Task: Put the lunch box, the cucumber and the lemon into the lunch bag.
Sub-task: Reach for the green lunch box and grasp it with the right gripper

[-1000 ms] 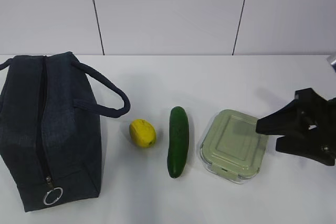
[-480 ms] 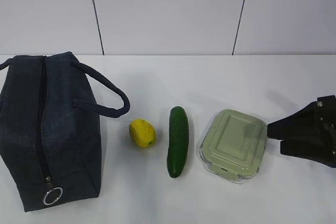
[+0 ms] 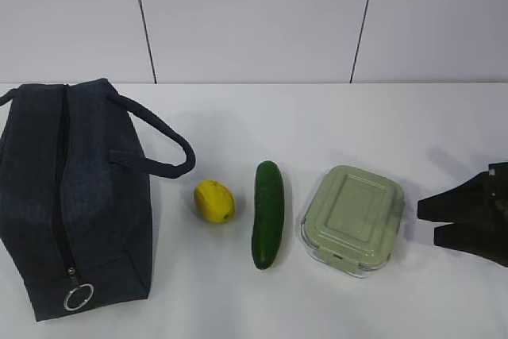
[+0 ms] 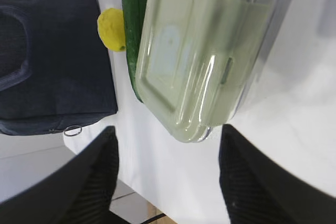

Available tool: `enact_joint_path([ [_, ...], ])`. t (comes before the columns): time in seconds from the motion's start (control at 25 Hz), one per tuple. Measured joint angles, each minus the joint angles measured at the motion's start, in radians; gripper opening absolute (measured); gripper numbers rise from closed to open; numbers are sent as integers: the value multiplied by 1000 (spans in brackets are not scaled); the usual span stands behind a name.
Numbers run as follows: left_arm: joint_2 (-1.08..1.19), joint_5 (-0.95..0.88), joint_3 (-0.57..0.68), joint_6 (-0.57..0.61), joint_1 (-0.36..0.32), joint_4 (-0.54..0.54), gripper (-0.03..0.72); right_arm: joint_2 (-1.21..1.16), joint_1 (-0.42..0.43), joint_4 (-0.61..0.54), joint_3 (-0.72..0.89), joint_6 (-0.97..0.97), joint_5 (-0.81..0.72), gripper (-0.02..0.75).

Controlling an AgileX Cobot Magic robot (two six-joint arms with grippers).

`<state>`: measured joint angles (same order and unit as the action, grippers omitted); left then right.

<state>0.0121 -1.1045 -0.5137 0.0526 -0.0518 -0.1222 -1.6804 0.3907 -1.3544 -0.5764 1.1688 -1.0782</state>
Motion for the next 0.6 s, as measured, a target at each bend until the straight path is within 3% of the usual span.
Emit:
enact_joint_path([
  [0.08, 0, 0, 0, 0, 0, 0, 239, -38, 2, -36, 0, 53, -18, 465],
  [0.16, 0, 0, 0, 0, 0, 0, 239, -57, 2, -66, -1, 104, -23, 441],
  [0.6, 0, 0, 0, 0, 0, 0, 239, -64, 2, -42, -3, 143, -12, 431],
])
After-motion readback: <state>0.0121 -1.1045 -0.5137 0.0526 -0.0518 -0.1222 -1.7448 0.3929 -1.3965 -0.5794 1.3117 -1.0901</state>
